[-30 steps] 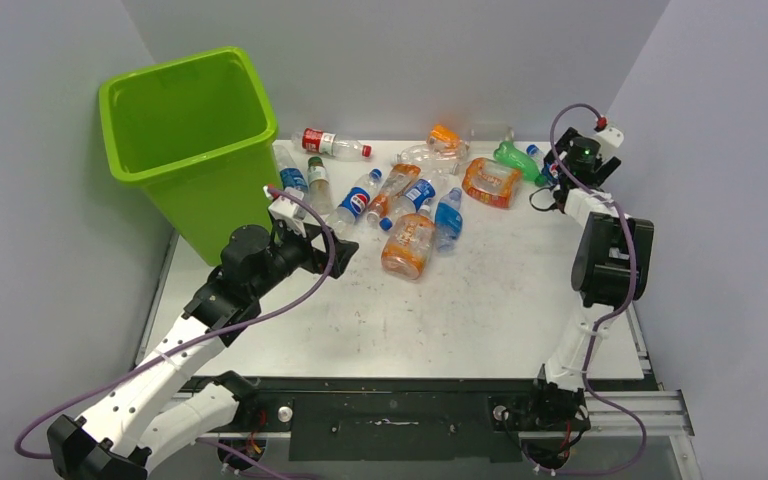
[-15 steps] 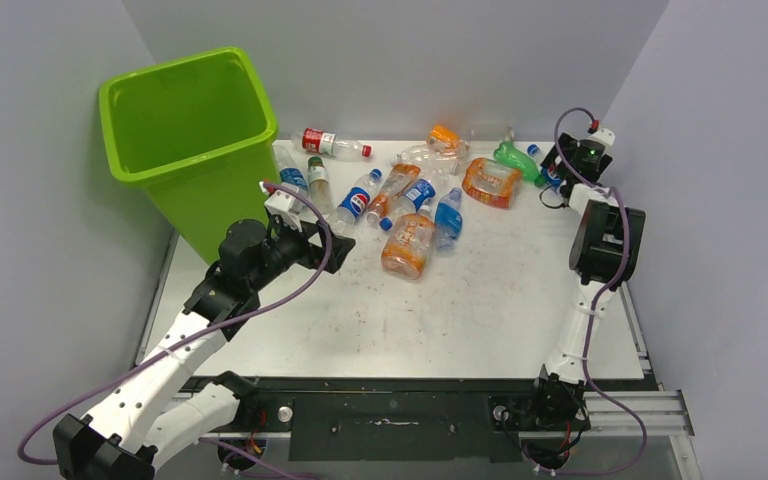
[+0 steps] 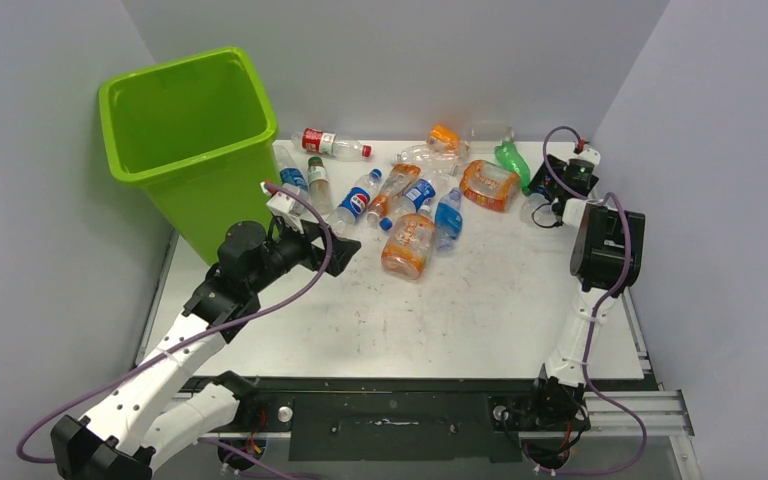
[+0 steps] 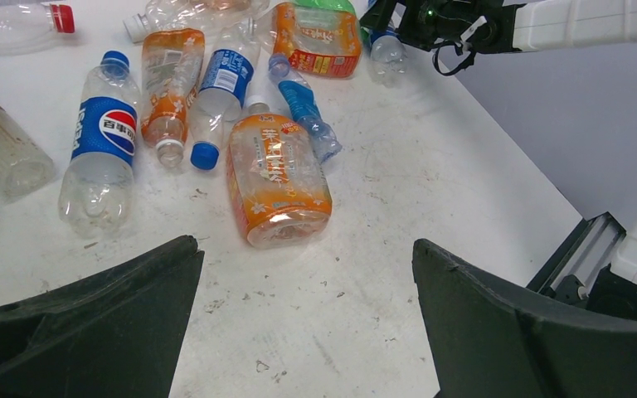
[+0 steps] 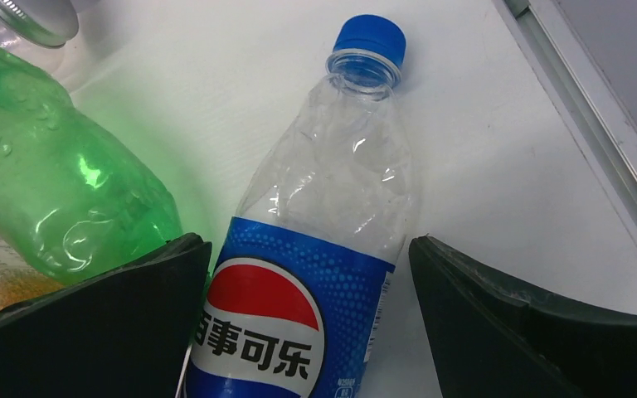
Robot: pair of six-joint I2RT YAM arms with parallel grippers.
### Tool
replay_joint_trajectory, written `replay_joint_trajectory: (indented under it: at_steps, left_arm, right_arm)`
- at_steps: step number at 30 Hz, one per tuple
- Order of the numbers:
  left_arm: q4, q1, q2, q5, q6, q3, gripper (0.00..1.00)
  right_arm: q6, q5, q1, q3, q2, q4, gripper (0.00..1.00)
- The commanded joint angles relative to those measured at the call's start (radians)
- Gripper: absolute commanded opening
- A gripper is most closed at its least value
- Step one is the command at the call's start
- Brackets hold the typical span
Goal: Put the plastic bottles in the bin
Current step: Pick up the plastic bottle from the corner of the board.
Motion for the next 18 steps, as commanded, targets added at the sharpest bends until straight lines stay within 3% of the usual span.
replay_joint_trajectory:
  at_steps: [1,4,11,18]
  left_arm:
    - [0.046,-0.017,-0.025,0.004,-0.001,0.01,0.98]
    - [0.043,-0.025,-0.03,-0.008,0.004,0.011,0.98]
    - [0.039,-0.032,-0.045,-0.027,0.014,0.009,0.98]
    - [0.054,-0.033,-0.065,-0.032,0.018,-0.005,0.98]
  right_arm:
    - [0.008,-0.009,-0.002,-0.037,-0.078,-0.032,0.97]
    - [0.009,-0.007,-0.005,-0.059,-0.092,-0.032,0.97]
    - [0.031,0.0,-0.005,-0.087,-0.14,-0.029,0.5]
    - [0.123,0.061,0.014,-0.178,-0.312,0.044,0.31]
